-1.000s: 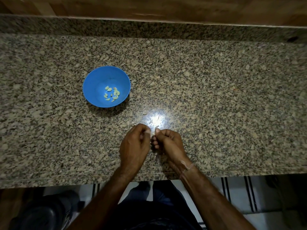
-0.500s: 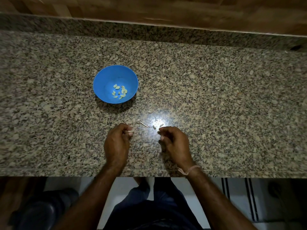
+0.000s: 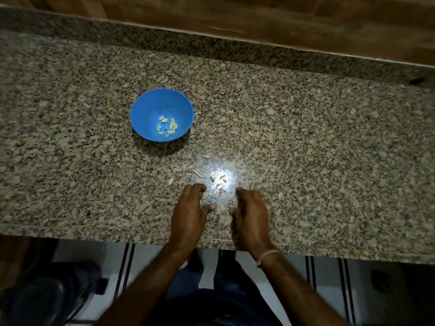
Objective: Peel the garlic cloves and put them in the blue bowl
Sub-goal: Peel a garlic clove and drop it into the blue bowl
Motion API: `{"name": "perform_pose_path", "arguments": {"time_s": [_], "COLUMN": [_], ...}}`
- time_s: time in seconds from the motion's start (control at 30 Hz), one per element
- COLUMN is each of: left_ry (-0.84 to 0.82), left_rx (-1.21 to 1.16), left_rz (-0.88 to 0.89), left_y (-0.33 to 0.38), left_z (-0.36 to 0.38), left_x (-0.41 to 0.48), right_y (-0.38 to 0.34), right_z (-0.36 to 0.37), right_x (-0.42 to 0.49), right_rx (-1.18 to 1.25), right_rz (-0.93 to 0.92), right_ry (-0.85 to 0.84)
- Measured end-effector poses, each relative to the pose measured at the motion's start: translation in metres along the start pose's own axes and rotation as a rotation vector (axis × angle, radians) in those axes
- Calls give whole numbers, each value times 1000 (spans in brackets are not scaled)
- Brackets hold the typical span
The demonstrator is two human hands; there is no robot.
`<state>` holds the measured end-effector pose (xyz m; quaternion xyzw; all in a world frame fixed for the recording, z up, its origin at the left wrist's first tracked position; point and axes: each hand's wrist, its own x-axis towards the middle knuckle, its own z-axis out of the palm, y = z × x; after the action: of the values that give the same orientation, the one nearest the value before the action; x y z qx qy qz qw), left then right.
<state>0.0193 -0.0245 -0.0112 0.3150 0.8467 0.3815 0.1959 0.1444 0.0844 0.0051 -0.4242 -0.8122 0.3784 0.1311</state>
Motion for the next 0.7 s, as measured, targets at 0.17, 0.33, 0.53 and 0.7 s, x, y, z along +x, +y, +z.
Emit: {"name": "perform_pose_path", "arguments": {"time_s": [0.17, 0.33, 0.53, 0.7], "left_ry": [37, 72, 150, 304], "left_rx": [96, 96, 71, -72], "left_rz": [2, -49, -130, -178], "left_y": [16, 27, 36, 38], "left_z": [8, 16, 27, 21], "left_x": [14, 23, 25, 8], "right_y": [-13, 15, 11, 16], "right_z": [6, -20, -10, -12], "right_x": [29, 26, 45, 69], "right_rx": [91, 170, 15, -106], "right_rz": [-78, -54, -220, -430], "right_ry": [-66, -125, -222, -217]}}
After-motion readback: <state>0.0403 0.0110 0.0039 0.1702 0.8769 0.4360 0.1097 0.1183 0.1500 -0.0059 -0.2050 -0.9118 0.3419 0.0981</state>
